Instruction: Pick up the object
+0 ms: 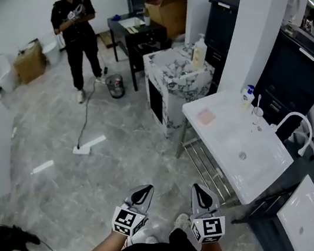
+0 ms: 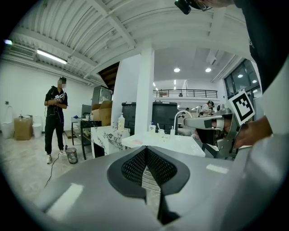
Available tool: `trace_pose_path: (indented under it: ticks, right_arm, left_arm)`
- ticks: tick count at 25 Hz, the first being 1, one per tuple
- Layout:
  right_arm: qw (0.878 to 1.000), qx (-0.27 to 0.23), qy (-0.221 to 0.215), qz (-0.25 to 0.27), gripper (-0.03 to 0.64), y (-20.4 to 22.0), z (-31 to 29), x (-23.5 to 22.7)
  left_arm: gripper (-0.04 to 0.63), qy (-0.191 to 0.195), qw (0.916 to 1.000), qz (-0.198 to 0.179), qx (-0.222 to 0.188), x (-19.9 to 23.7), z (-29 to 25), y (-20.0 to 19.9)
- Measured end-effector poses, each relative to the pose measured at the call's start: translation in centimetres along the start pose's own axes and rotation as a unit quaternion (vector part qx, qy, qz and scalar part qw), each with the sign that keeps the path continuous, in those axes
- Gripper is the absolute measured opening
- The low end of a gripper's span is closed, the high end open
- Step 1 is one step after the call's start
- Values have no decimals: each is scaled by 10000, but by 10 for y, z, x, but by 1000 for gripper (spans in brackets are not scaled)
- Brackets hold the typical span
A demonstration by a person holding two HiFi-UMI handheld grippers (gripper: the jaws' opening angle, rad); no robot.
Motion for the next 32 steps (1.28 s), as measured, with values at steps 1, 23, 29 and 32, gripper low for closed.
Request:
trace_pose_path:
  ticks: [1, 23, 29, 32]
  right_arm:
    - [10000, -10, -12, 5, 2, -2, -4, -6]
    - [9986, 201, -471, -165, 3, -6, -62, -143]
    - [9978, 204, -598, -200, 3, -4, -62, -162]
    - [9973, 240, -631, -287, 3, 1, -62, -165]
  left_arm:
    - [18, 6, 10000, 24, 58, 1, -8, -3]
    - [18, -42, 9996, -70, 253, -16, -158, -26]
    - [18, -115, 9997, -25, 192, -22, -179, -30]
    - [18, -74, 9997, 92, 205, -24, -186, -30]
Point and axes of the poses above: the fingertips, and each gripper's own axes: z backward along the fingers, x to its left, y out of its underside, the point moved 8 cm from there along z, backward along the fingers, and after that the axes turned 6 degrees about -z, right-handed, at the moved point
